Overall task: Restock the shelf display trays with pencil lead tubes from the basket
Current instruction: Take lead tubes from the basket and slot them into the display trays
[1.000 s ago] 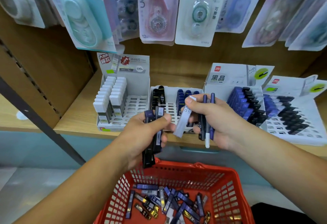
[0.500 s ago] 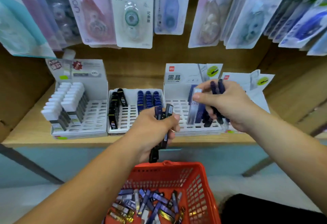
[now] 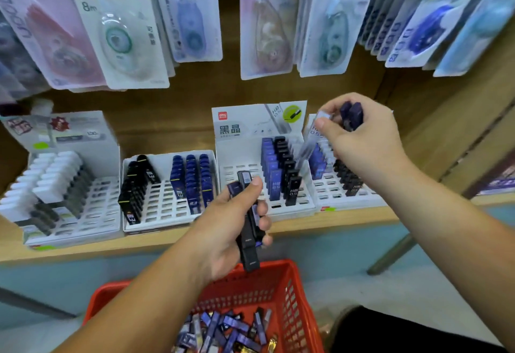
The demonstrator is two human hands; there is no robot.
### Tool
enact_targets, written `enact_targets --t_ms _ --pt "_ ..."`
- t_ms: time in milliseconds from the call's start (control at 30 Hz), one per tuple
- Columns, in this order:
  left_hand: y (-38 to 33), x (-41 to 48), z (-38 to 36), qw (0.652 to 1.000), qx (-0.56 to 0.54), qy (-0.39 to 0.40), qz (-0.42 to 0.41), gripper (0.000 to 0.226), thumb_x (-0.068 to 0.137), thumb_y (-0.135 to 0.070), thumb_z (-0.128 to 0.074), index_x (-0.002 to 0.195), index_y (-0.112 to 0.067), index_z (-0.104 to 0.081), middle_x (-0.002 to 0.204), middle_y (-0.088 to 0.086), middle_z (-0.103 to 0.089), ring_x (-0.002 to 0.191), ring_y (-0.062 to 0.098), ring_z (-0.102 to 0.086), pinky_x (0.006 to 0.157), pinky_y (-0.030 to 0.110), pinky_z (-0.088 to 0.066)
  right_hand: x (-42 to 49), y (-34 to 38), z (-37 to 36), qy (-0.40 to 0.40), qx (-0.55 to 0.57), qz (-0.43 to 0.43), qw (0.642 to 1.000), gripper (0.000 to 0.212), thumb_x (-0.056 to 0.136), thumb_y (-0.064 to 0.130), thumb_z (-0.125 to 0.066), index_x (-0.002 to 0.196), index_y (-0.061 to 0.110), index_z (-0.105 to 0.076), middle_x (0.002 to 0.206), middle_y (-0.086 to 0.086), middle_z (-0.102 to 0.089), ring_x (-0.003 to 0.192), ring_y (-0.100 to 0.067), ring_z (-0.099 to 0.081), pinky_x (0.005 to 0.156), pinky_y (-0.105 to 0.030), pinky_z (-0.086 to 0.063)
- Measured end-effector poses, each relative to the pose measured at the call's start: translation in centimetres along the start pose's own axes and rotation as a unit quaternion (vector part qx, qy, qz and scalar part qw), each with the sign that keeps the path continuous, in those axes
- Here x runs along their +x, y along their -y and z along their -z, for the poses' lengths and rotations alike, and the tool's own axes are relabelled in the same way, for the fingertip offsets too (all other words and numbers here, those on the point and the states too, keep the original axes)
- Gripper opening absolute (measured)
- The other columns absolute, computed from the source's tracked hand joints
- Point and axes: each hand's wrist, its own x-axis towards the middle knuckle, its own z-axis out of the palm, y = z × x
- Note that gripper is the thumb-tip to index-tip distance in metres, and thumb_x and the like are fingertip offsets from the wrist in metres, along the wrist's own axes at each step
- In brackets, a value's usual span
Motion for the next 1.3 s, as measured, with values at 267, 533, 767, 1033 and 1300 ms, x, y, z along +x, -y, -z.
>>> enact_targets --t_ms 267,533,767,1033,1300 --pt "1.4 1.6 -1.4 0.997 0.073 -0.008 -0.023 0.013 0.099 -0.015 -0.065 0.098 -0.005 -0.057 0.077 0.016 -0.057 0.054 0.022 -0.045 0.052 0.032 -0.036 0.7 -4.1 -0.5 0.077 -0.012 -0.053 0.996 0.017 0.088 0.004 -0.077 0.084 0.019 -0.069 0.067 0.014 -0.062 0.060 -0.002 -0.055 0.064 -0.015 -0.049" --pt "1.4 1.4 -1.2 0.992 0.118 0.004 -0.036 0.022 0.095 -0.028 -0.072 0.092 -0.009 -0.062 0.078 0.013 -0.060 0.055 0.021 -0.053 0.049 0.030 -0.038 0.7 -6.0 -1.4 0.125 -0.033 -0.079 0.989 0.015 0.088 0.008 -0.080 0.083 0.020 -0.072 0.067 0.015 -0.062 0.059 0.003 -0.056 0.059 -0.013 -0.050" --pt "1.3 1.6 -0.9 0.995 0.092 0.003 -0.025 0.020 0.093 -0.027 -0.073 0.093 -0.011 -0.061 0.081 0.012 -0.060 0.058 0.020 -0.051 0.050 0.030 -0.036 1.1 -6.4 -2.2 0.152 -0.058 -0.077 0.984 0.015 0.085 0.014 -0.083 0.083 0.026 -0.074 0.074 0.012 -0.068 0.072 -0.010 -0.064 0.082 -0.035 -0.060" --pt "0.8 1.8 -0.4 0.997 0.070 0.027 -0.021 0.014 0.095 -0.015 -0.071 0.104 -0.007 -0.063 0.083 0.013 -0.063 0.061 0.020 -0.053 0.049 0.030 -0.038 1.8 -6.6 -3.0 0.152 -0.246 -0.065 0.955 0.007 0.089 0.030 -0.077 0.091 0.033 -0.071 0.091 0.011 -0.069 0.091 -0.022 -0.066 0.088 -0.044 -0.057" --pt "0.6 1.9 -0.1 0.985 0.161 0.036 -0.059 0.022 0.093 -0.026 -0.074 0.100 -0.006 -0.067 0.083 0.018 -0.070 0.064 0.021 -0.063 0.052 0.030 -0.043 1.3 -3.0 -1.8 0.136 -0.072 -0.073 0.985 0.013 0.087 0.030 -0.083 0.088 0.020 -0.074 0.076 0.000 -0.070 0.062 -0.012 -0.061 0.059 -0.030 -0.053"
